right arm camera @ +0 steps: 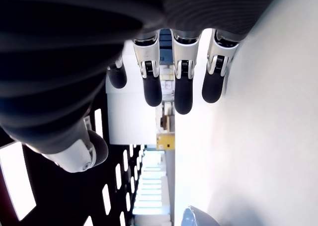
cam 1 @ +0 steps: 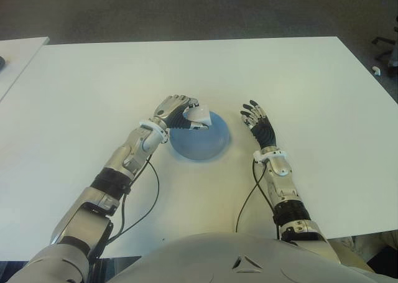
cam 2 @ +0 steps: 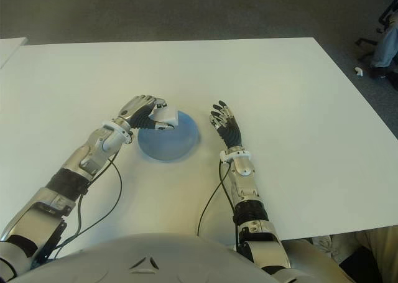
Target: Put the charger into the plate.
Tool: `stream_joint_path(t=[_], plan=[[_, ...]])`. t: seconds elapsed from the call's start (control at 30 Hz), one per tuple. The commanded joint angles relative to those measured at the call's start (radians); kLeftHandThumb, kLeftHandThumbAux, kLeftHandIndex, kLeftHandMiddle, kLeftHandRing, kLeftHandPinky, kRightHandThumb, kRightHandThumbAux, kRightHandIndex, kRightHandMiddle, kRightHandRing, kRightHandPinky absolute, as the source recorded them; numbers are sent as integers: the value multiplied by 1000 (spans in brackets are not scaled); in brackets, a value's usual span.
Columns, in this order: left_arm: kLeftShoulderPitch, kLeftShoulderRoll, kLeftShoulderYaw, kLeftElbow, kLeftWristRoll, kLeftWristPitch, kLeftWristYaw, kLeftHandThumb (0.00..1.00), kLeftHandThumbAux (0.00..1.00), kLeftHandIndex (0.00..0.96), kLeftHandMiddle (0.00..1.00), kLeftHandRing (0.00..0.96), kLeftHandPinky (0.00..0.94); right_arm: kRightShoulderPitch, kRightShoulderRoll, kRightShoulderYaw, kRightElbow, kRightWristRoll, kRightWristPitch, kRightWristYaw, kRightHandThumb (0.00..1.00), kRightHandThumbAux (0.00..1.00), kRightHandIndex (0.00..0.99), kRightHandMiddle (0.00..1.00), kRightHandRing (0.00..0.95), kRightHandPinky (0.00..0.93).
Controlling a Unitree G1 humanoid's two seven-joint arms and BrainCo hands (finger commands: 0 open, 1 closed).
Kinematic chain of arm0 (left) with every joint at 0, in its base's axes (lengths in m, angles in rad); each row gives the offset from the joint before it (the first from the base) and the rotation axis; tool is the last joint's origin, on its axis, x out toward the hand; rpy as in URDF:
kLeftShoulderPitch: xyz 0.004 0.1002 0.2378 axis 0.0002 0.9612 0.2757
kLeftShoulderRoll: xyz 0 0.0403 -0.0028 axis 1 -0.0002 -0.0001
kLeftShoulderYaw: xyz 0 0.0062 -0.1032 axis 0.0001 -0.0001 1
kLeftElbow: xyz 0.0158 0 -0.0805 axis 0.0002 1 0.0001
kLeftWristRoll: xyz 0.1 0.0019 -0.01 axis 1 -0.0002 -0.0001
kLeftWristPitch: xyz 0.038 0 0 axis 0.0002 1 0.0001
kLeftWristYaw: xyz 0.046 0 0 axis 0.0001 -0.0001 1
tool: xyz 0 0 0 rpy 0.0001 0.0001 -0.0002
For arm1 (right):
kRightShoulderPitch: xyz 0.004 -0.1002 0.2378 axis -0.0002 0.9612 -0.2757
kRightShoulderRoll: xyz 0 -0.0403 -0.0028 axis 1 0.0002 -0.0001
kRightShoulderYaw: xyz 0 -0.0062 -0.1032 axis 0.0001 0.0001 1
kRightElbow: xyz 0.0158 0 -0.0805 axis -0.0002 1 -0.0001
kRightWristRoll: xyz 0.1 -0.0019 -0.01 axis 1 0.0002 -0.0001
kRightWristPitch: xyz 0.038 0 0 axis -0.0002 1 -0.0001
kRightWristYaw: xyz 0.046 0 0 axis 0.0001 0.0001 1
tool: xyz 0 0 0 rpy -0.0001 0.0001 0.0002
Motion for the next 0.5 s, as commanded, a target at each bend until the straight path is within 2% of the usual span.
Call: stream_joint_path(t=[0.03,0.17,0.2,0.23,0.33,0.37,0.4,0.5], plan=[[-11,-9,-16,41,10,-18,-1,750,693,444,831,830,802,21,4,1,7,-2,33,-4,0,639,0,176,194,195],[-11,4,-30,58,27,-41,13,734,690,432,762,749,691,22,5,3,3,-3,35,-6,0,645,0,179,198,200],[-9,7,-32,60,32,-46,17,694,610,366,725,716,657,23,5,3,2,-4,35,-6,0,645,0,180,200,199],[-10,11,-35,61,37,-49,14,680,581,342,712,705,645,23,5,4,1,-4,36,-7,0,644,0,181,200,199],[-14,38,-56,52,66,-47,-40,595,475,213,453,473,465,25,6,5,-4,-6,37,-9,0,642,0,182,201,195],[-15,50,-65,44,78,-43,-64,524,423,136,290,302,324,26,6,6,-6,-7,37,-10,0,648,0,181,200,197],[-16,57,-71,39,85,-40,-80,477,389,87,185,193,234,26,6,6,-7,-7,38,-11,0,652,0,181,199,198],[-7,71,-69,6,86,-29,-117,407,334,28,60,63,119,28,7,6,-11,-7,43,-14,0,660,0,179,198,201]])
